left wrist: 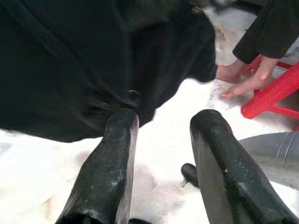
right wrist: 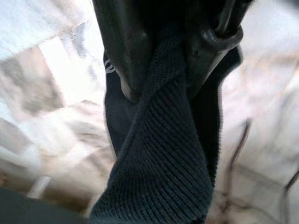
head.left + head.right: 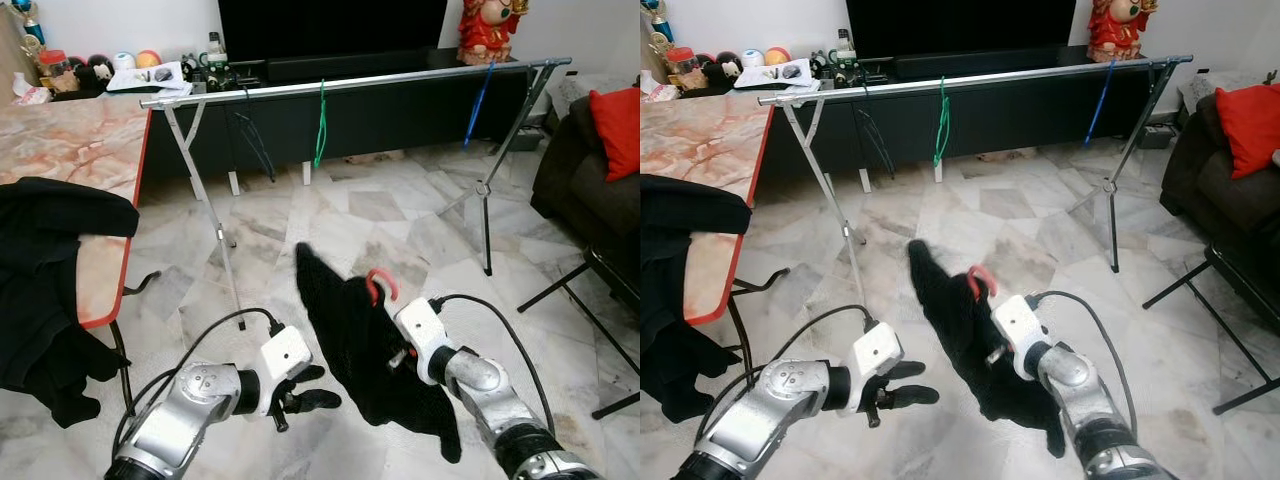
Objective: Hang hanger
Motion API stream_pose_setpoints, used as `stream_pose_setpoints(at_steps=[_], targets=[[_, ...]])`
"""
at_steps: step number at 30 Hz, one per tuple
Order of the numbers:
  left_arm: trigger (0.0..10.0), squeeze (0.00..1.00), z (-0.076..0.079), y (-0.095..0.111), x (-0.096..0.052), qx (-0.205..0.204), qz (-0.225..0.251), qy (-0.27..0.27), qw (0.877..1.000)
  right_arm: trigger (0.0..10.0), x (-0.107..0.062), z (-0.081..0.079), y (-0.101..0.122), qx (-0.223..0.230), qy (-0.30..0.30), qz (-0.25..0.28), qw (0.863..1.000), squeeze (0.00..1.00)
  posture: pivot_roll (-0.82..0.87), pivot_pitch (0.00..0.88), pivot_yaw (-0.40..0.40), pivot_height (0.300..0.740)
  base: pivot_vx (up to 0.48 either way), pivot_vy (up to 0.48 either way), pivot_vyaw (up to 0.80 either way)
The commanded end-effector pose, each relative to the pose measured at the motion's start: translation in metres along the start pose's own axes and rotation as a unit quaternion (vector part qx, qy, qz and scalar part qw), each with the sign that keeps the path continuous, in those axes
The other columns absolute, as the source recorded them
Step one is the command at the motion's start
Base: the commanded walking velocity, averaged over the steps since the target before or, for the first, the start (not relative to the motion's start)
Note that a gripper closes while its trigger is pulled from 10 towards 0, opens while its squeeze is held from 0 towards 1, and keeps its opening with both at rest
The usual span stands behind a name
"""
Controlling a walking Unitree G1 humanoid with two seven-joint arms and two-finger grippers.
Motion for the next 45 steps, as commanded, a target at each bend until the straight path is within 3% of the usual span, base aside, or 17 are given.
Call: stream_pose_setpoints(at_steps=[1,2,5,10,11,14,19,20,21,22,26,33,35,39,45], targets=[[10.0,0.0,-0.002,0.0,-0.004,0.005,0.003,0.0,1.0,10.0,-0.002,-0.008,-0.001,-0.03,0.035,-0.005,0.999,0.0,0.06,0.081,0.031,0.74,0.0,0.0,0.0],[10.0,0.0,-0.003,-0.001,-0.008,0.009,0.001,-0.003,1.0,10.0,-0.007,-0.014,-0.012,-0.05,0.074,-0.027,0.996,0.0,0.06,0.081,0.031,0.74,0.0,0.0,0.0],[10.0,0.0,-0.003,-0.001,-0.015,0.006,0.002,-0.008,1.0,10.0,-0.018,-0.013,-0.029,-0.077,0.098,-0.071,0.99,0.0,0.06,0.081,0.031,0.74,0.0,0.0,0.0],[10.0,0.0,0.006,0.003,-0.021,-0.004,0.013,-0.049,0.999,10.0,-0.025,-0.013,-0.038,-0.081,0.117,-0.088,0.986,0.0,0.07,0.08,0.027,0.74,0.0,0.0,0.0],[10.0,1.0,0.011,0.007,-0.023,-0.014,0.025,-0.066,0.997,10.0,-0.027,-0.018,-0.041,-0.075,0.142,-0.093,0.983,0.0,0.07,0.08,0.027,0.74,0.0,0.0,0.0],[10.0,1.0,0.014,0.009,-0.024,-0.026,0.035,-0.081,0.996,10.0,-0.032,-0.029,-0.046,-0.068,0.193,-0.102,0.973,0.0,0.08,0.073,0.026,0.74,0.0,0.0,0.0],[10.0,1.0,0.009,-0.003,-0.021,0.013,-0.002,-0.063,0.998,10.0,-0.034,-0.041,-0.047,-0.051,0.243,-0.105,0.963,0.0,0.09,0.066,0.024,0.74,0.0,0.0,0.0],[10.0,0.12,0.004,-0.011,-0.018,0.025,-0.016,-0.045,0.999,10.0,-0.034,-0.046,-0.046,-0.044,0.261,-0.1,0.959,0.0,0.1,0.063,0.024,0.74,0.0,0.0,0.0],[10.0,0.12,0.003,-0.013,-0.018,0.026,-0.019,-0.041,0.999,10.0,-0.034,-0.047,-0.045,-0.041,0.266,-0.098,0.958,0.0,0.1,0.063,0.024,0.74,0.0,0.0,0.0],[10.0,0.0,0.003,-0.016,-0.017,0.024,-0.022,-0.041,0.999,10.0,-0.035,-0.05,-0.044,-0.035,0.276,-0.095,0.956,0.0,0.09,0.061,0.024,0.74,0.0,0.0,0.0],[10.0,0.0,0.001,-0.017,-0.014,0.014,-0.017,-0.032,0.999,10.0,-0.038,-0.055,-0.048,-0.054,0.306,-0.115,0.944,0.0,0.1,0.057,0.023,0.74,0.0,0.0,0.0],[10.0,0.0,-0.002,-0.027,-0.012,0.046,-0.037,-0.016,0.998,10.0,-0.043,-0.058,-0.058,-0.076,0.328,-0.15,0.93,0.0,0.1,0.056,0.023,0.74,0.0,0.0,0.0],[10.0,0.0,-0.002,-0.036,-0.009,0.051,-0.053,-0.015,0.997,10.0,-0.043,-0.058,-0.059,-0.085,0.326,-0.152,0.929,0.0,0.11,0.052,0.023,0.74,0.0,0.0,0.0],[10.0,0.0,-0.004,-0.055,-0.007,0.064,-0.091,-0.006,0.994,10.0,-0.032,-0.055,-0.049,-0.091,0.293,-0.129,0.943,0.0,0.1,0.051,0.026,0.74,0.0,0.0,0.0],[10.0,0.0,-0.004,-0.061,-0.002,0.054,-0.087,0.007,0.995,10.0,-0.028,-0.06,-0.037,-0.084,0.308,-0.099,0.942,0.0,0.1,0.051,0.029,0.74,0.0,0.0,0.0]])
Point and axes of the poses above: a point about 5 cm out from each wrist's last joint towards the gripper, its own x axis pointing out of the wrist towards the gripper, its own y axis along the axis of the wrist's last joint, z = x × y, the point moved 5 cm from there along x, pointing out of the wrist towards the gripper, and after that the axes turned 5 degrees about x, right-handed, at the moved point
